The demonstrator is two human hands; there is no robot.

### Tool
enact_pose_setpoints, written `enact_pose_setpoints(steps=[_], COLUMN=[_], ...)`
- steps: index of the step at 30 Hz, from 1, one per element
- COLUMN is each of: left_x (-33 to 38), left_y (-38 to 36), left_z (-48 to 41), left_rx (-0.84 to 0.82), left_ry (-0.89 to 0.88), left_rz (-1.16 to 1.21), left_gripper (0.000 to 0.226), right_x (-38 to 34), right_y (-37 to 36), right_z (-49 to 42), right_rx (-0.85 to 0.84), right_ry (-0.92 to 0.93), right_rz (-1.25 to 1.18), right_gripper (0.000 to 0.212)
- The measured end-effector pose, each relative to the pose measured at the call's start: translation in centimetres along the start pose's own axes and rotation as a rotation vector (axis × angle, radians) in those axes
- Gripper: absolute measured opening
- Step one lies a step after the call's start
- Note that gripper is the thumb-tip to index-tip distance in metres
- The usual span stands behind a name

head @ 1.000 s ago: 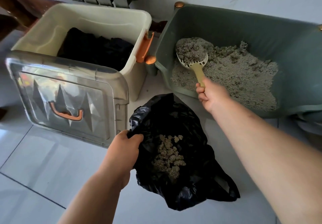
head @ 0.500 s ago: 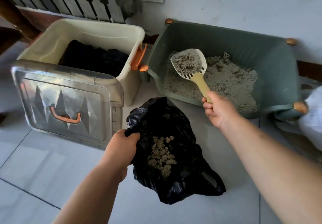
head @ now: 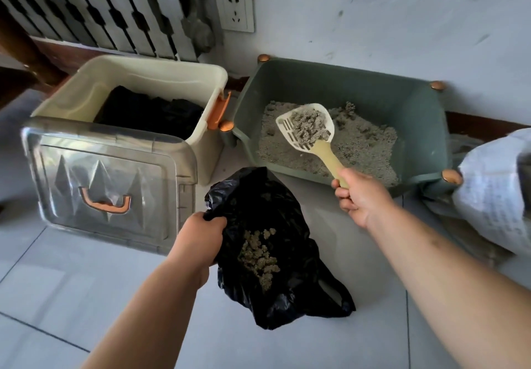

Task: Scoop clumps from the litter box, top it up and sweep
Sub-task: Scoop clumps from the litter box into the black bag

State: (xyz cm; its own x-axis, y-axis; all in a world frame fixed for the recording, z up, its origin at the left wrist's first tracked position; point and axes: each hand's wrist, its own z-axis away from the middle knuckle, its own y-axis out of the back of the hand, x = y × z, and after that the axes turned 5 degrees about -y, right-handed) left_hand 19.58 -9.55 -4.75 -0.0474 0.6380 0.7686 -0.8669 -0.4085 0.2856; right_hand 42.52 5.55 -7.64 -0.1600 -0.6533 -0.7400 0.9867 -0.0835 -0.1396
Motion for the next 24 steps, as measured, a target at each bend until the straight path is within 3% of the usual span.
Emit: enact_pose_setpoints(steps=[10,24], left_x=[0.4,0.1], left_y=[-0.6,-0.1], left_z=[-0.3,-1.0], left_rx=[-0.015,-0.025], left_ry=[-0.018,-0.032], left_rz=[-0.007,0.013], left_gripper=[0.023,0.017], right_x=[-0.1,-0.3], right_y=[1.9,2.4], right_z=[0.5,2.0], right_rx=[0.049,-0.002], right_ry=[0.007,0.014], right_rz=[0.049,0.043], right_gripper=[0.009,0.007])
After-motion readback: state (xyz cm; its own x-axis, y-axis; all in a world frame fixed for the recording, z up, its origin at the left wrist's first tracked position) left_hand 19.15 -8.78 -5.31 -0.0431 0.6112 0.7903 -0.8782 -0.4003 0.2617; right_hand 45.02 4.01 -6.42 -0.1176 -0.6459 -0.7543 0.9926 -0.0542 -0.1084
